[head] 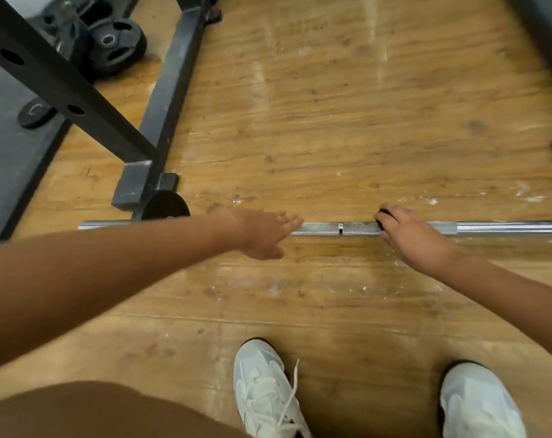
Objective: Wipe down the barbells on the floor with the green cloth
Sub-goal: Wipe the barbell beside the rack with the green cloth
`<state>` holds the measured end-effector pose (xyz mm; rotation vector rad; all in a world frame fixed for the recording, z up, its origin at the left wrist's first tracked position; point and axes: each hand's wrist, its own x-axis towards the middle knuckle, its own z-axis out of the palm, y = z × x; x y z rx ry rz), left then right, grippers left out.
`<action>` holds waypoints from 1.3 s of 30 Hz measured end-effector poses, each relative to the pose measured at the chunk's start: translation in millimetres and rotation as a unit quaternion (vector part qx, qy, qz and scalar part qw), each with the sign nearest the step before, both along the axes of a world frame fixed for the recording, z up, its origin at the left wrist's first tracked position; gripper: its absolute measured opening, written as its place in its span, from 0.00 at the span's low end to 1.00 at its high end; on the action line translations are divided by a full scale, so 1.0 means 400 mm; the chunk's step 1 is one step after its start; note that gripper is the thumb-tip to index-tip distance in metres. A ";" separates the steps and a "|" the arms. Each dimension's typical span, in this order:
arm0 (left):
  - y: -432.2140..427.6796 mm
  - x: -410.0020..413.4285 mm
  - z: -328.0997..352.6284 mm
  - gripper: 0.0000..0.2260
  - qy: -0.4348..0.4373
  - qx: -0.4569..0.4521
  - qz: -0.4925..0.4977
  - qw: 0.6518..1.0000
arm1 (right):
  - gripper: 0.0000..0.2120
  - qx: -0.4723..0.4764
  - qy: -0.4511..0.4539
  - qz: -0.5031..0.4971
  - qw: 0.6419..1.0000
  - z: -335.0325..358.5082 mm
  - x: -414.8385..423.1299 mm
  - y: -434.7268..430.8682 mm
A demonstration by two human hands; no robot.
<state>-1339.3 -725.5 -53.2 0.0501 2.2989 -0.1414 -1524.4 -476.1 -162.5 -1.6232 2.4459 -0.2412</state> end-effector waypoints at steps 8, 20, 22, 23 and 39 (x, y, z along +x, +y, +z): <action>0.018 -0.105 0.054 0.34 0.056 -0.047 -0.093 0.993 | 0.21 0.021 -0.019 0.005 1.000 0.018 -0.006 0.007; 0.284 -0.099 -0.308 0.26 0.366 0.059 0.311 0.875 | 0.19 -0.012 -0.014 -0.029 0.999 -0.002 -0.002 0.003; 0.293 -0.115 -0.324 0.25 0.404 0.053 0.341 0.847 | 0.19 -0.017 -0.012 -0.040 0.999 -0.004 -0.007 0.005; 0.295 -0.123 -0.330 0.24 0.417 0.054 0.348 0.838 | 0.18 -0.022 -0.013 -0.051 0.998 -0.008 -0.012 0.010; 0.239 -0.187 -0.338 0.24 0.433 0.051 0.341 0.833 | 0.16 -0.015 -0.009 -0.084 0.996 -0.011 -0.090 0.001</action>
